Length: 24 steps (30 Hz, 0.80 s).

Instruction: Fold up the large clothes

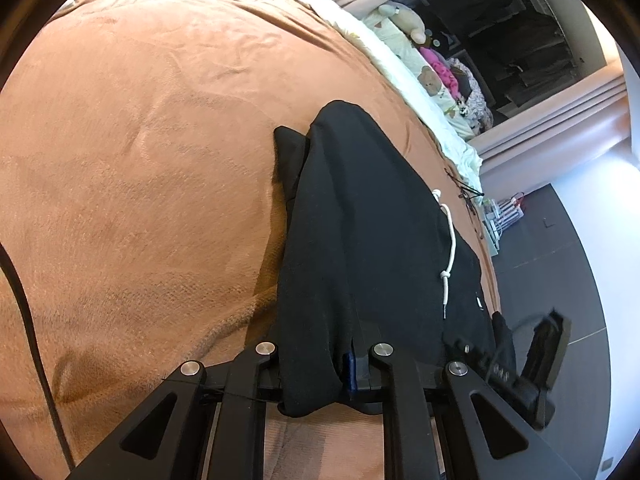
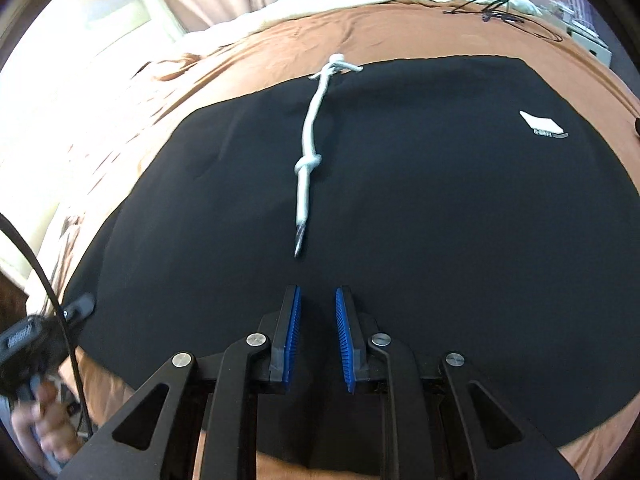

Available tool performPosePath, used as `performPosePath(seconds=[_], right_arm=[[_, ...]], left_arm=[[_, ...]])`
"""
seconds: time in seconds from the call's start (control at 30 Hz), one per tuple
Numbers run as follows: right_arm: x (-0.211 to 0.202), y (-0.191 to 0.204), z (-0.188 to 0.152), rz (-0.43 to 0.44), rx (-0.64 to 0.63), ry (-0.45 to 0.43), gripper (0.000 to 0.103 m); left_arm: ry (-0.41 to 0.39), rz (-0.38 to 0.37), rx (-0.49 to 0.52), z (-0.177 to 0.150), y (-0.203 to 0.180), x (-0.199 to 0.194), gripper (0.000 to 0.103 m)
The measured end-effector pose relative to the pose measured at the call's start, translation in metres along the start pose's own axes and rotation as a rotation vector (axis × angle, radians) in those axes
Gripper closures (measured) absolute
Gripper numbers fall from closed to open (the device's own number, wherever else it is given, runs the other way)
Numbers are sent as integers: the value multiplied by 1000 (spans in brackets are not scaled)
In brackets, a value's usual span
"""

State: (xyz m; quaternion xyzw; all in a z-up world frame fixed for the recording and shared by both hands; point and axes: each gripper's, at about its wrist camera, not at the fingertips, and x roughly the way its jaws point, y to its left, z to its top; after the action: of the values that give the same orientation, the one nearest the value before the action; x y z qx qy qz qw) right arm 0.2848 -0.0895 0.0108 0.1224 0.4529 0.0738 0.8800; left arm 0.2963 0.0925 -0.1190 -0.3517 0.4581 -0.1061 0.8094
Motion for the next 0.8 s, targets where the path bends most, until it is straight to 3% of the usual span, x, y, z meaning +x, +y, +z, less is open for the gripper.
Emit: performPosePath(seconds=[0.8], right_arm=[[108,-2,140,-86,34,35,88]], left_arm=[[5,38,-57,-4,11,15,85]])
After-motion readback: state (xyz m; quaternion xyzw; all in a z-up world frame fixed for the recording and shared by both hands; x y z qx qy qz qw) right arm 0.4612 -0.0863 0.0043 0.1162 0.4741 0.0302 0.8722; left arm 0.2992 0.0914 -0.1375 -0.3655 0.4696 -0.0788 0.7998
